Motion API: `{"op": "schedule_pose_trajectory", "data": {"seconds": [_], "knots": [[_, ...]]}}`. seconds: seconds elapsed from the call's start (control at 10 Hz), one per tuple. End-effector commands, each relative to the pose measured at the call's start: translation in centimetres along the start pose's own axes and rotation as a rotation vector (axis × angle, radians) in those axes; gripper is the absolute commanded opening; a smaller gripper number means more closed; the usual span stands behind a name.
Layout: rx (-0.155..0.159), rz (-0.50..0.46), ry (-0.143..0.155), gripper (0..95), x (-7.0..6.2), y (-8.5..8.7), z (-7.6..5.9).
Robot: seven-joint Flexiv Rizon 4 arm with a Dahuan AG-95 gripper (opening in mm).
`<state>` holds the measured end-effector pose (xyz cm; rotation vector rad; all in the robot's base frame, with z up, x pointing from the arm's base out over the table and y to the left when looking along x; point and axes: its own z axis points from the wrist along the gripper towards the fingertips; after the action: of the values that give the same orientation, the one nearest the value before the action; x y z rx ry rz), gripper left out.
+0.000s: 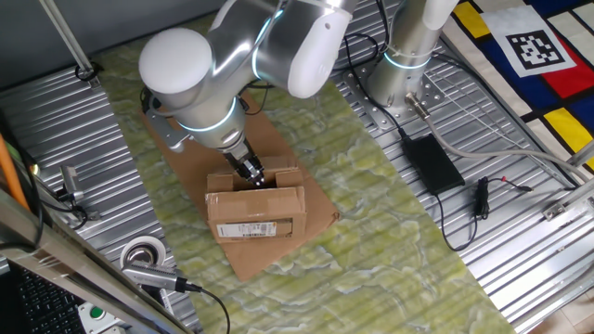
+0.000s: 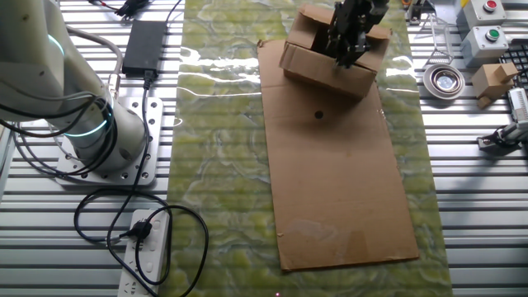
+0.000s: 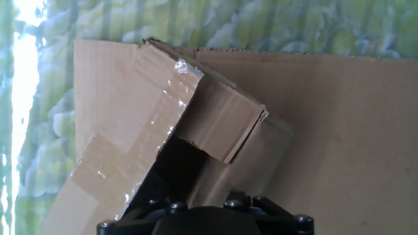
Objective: Open a box
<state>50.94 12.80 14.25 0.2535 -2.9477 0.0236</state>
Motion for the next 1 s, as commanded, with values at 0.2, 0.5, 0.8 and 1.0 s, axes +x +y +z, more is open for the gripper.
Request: {"op": "schedule_pose_trajectory", "data": {"seconds": [0.2,0.5,0.8,1.0], "knots": [[0.002,0.007,-0.004,19.0,-0.07,0.04,0.20],[0.004,0.018,-0.008,0.0,-0.10,0.09,0.25],[0.003,0.012,-0.006,0.0,-0.15,0.09,0.22],[0.010,0.004,-0.005,0.0,-0.36,0.09,0.04]]}}
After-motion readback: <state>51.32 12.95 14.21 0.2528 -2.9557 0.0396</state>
